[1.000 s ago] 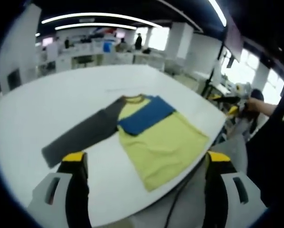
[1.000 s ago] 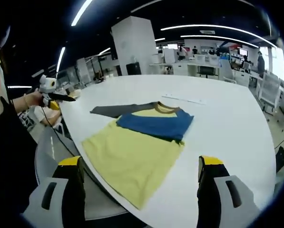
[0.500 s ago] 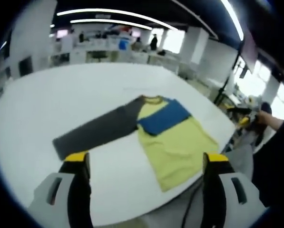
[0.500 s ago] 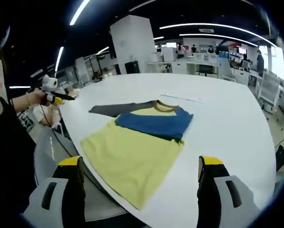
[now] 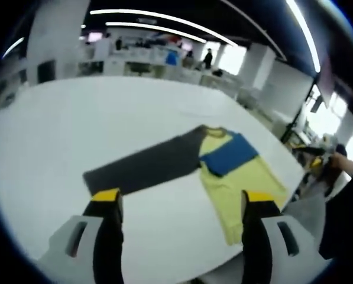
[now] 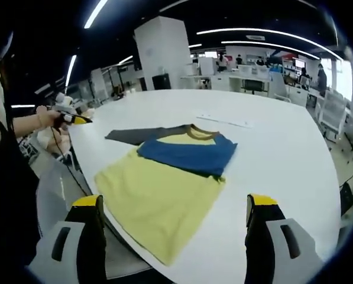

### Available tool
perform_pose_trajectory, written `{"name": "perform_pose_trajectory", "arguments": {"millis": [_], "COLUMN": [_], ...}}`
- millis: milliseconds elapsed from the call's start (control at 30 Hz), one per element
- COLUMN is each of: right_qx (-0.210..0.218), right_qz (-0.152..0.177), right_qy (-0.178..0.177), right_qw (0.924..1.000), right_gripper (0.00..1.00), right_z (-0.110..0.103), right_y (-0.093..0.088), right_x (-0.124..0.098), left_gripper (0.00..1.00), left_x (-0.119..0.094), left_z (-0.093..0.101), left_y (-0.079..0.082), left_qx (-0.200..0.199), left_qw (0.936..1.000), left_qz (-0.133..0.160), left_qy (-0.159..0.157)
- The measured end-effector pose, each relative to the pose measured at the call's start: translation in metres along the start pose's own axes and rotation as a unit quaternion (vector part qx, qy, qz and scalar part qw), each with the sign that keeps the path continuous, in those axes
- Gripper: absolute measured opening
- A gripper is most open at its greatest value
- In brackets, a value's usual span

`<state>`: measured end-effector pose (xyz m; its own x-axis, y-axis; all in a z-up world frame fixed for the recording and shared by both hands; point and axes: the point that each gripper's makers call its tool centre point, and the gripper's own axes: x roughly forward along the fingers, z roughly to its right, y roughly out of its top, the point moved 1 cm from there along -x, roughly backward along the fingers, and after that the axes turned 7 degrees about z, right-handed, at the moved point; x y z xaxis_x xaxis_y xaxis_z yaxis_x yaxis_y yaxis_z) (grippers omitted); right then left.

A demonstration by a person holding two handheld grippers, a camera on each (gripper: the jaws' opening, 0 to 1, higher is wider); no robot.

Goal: Fold the garment on the visible template until the final outline fits inside the template.

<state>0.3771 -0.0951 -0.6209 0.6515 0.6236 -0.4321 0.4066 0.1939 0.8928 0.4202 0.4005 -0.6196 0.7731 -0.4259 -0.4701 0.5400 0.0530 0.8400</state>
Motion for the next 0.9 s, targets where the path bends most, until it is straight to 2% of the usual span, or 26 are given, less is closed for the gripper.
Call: {"name": "perform_pose_trajectory", "arguments": {"millis": [400, 533, 633, 767, 900], "right_qx": [0.000, 0.004, 0.009, 0.009, 0.013], "right_qz": [0.000, 0.003, 0.008, 0.005, 0.002], "right_qy": [0.002, 0.002, 0.001, 0.004, 0.004], "right_qw": [1.0000, 1.0000, 0.9999, 0.9999, 0.9999], "right_gripper": [1.00, 1.00, 1.00, 1.00, 1.00], "right_z": [0.000, 0.003, 0.003, 0.002, 0.001], "right_y": [0.010, 0.013, 0.017, 0.017, 0.016], "right_x": [0.018, 0.025, 0.031, 0.037, 0.042], "left_gripper": [0.63, 0.58, 0.53, 0.53, 0.49], "left_x": [0.018, 0.030, 0.037, 0.046, 0.053], "left_z": [-0.060, -0.084, -0.109, -0.131, -0.152], "left_y": [0.005, -0.002, -0.006, -0.013, -0.017], "left_qx": [0.000, -0.001, -0.016, -0.023, -0.038], "left_qw": [0.9987, 0.9982, 0.9970, 0.9955, 0.9926], "left_qz": [-0.002, -0.015, -0.017, -0.028, -0.026], "left_qy": [0.051, 0.058, 0.074, 0.088, 0.112]}}
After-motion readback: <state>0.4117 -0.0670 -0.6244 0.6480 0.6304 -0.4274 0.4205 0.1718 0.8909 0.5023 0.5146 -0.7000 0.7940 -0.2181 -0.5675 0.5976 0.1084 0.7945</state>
